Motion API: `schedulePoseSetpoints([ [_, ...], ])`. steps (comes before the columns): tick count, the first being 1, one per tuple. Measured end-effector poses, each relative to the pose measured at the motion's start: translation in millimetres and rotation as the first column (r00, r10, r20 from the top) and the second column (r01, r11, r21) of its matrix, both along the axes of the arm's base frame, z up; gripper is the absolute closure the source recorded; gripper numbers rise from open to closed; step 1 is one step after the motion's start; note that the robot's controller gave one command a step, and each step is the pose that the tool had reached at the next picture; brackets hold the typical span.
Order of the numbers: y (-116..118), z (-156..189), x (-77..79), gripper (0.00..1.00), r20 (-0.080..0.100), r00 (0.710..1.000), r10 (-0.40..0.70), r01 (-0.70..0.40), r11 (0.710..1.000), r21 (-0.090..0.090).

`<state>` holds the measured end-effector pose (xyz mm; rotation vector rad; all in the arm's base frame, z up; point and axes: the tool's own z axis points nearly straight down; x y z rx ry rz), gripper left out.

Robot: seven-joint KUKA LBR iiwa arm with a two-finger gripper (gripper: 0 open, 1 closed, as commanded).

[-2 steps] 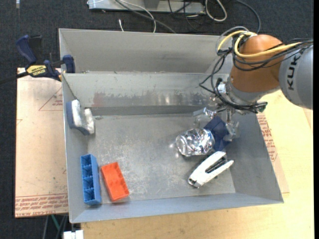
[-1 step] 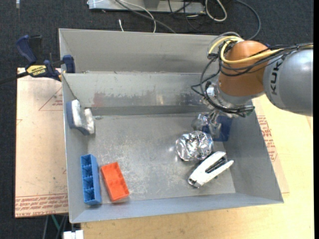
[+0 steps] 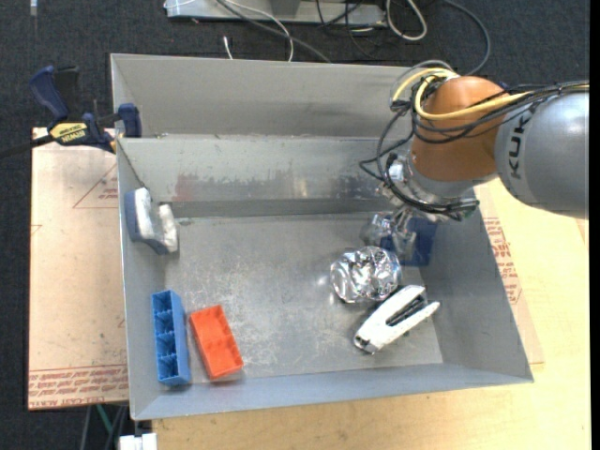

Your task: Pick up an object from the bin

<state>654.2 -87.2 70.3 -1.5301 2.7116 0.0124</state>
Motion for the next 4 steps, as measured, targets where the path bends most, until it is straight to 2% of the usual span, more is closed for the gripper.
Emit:
schedulePoseSetpoints([
  [1,-2.8,0.3,3.7,1.00,0.003,0.999,-0.032,0.032,0.999,0.005],
  [2,-4.4,0.1,-1.9,1.00,0.003,0.999,-0.042,0.042,0.999,0.006],
  [3,-22.5,15.7,-10.8,1.00,0.005,0.999,-0.044,0.044,0.999,0.013],
  [4,-13.1,5.3,-9.8,1.00,0.003,0.999,-0.042,0.042,0.999,0.014],
])
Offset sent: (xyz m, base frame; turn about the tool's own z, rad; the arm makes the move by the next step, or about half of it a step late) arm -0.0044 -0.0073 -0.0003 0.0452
